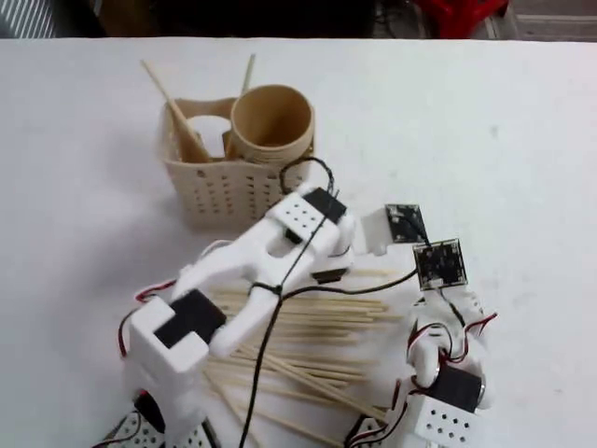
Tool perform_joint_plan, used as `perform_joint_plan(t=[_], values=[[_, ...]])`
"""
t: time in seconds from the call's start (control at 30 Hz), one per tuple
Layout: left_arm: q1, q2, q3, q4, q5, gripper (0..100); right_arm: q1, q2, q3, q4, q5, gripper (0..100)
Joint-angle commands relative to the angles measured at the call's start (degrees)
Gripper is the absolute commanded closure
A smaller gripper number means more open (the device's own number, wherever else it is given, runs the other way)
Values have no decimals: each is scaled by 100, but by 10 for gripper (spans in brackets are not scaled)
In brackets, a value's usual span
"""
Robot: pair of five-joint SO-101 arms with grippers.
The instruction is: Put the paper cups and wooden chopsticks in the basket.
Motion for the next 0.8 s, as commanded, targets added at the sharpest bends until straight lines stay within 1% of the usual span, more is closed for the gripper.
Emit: perform_joint_plan(t=[0.0, 0.2, 0.33, 0.4, 0.47, 0.63, 0.7, 0.77], values=[[75, -13, -97, 35, 26, 895, 40, -57, 35, 40, 26, 974], [48, 629, -105, -185, 9, 898, 40, -57, 35, 40, 26, 974], [-4, 734, -246, -70, 35, 901, 40, -57, 35, 40, 26, 974], [-22, 743, -255, -44, 35, 935, 40, -57, 35, 40, 26, 974], [-22, 716, -220, -44, 35, 984, 40, -57, 35, 40, 26, 974], [-22, 637, -255, -26, 35, 978, 40, -57, 35, 40, 26, 974], [-22, 374, -229, 18, 44, 978, 40, -57, 35, 40, 26, 974], [-31, -57, -229, 246, 88, 978, 40, -57, 35, 40, 26, 974]])
